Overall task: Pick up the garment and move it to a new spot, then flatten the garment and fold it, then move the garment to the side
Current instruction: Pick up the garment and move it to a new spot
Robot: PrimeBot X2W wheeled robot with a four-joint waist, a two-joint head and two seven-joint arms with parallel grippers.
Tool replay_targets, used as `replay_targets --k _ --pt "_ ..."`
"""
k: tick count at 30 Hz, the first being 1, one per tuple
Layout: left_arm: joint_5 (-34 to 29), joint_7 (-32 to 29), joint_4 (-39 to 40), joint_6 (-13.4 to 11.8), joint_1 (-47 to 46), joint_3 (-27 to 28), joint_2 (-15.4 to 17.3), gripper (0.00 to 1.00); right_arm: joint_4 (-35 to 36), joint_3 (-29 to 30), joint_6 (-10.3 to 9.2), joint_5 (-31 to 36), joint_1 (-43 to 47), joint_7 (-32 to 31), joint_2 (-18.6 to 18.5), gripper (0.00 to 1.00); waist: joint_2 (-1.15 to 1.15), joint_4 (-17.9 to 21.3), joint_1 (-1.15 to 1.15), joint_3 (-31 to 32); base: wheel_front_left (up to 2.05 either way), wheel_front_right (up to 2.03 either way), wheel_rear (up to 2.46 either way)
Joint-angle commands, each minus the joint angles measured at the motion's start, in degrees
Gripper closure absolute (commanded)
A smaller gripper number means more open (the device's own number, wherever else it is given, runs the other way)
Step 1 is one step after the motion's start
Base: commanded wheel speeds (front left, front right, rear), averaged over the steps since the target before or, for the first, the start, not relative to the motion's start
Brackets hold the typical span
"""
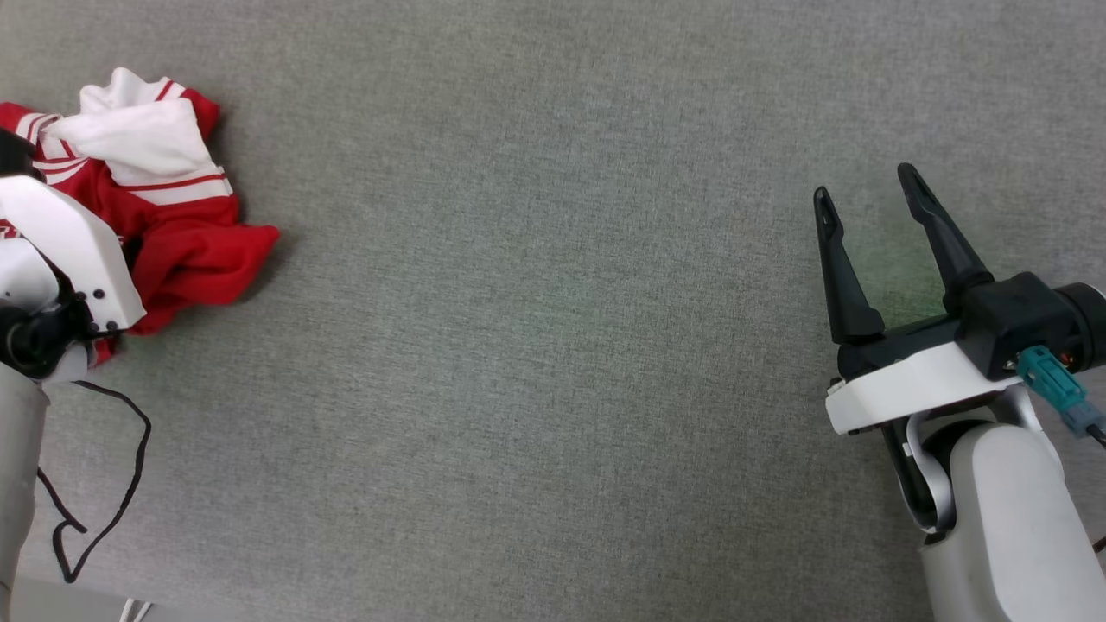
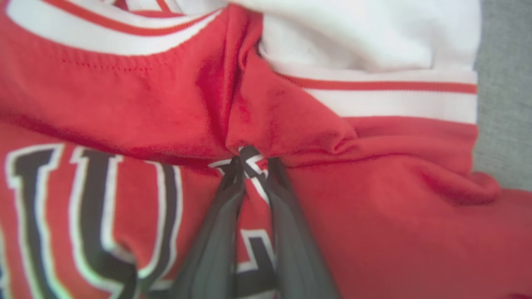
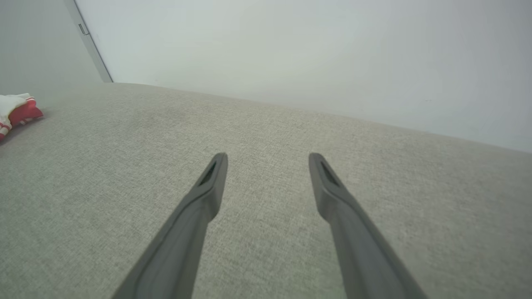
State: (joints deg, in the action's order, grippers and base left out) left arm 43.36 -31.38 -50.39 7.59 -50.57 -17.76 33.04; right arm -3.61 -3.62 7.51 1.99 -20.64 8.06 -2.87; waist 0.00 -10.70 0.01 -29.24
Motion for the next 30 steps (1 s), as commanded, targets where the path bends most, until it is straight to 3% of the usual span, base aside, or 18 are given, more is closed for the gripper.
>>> replay_targets --k 1,9,13,23,30 --pt "-1.6 1.9 -1.4 -0.4 0.7 -1.0 -0.5 1.00 -0.4 0.3 -0.03 -0.2 -0.4 0.5 0.0 0.00 0.00 -0.3 -0.01 1.2 0.00 0.00 0.00" --pt "-8.4 17.9 -0.1 -3.9 -3.7 -2.7 0.8 1.00 -2.9 1.0 -0.03 -2.0 2.8 1.8 0.0 0.00 0.00 -1.2 -0.01 9.3 0.00 0.00 0.00" --pt "-10.7 26.4 1.3 -5.0 -5.1 -3.3 -0.4 1.00 -3.7 1.8 -0.03 -3.4 5.0 2.3 0.0 0.00 0.00 -1.5 -0.01 14.0 0.00 0.00 0.00" --pt "-12.4 41.6 5.0 -6.5 -1.0 -5.0 -6.9 1.00 -5.1 3.1 -0.03 -6.4 11.2 2.3 0.0 0.00 0.00 1.1 -0.01 25.1 0.00 0.00 0.00" --pt "-12.0 44.0 11.3 -6.0 5.9 -7.9 -12.9 1.00 -4.4 3.7 -0.03 -6.9 15.2 1.1 0.0 0.00 0.00 6.1 -0.01 30.0 0.00 0.00 0.00"
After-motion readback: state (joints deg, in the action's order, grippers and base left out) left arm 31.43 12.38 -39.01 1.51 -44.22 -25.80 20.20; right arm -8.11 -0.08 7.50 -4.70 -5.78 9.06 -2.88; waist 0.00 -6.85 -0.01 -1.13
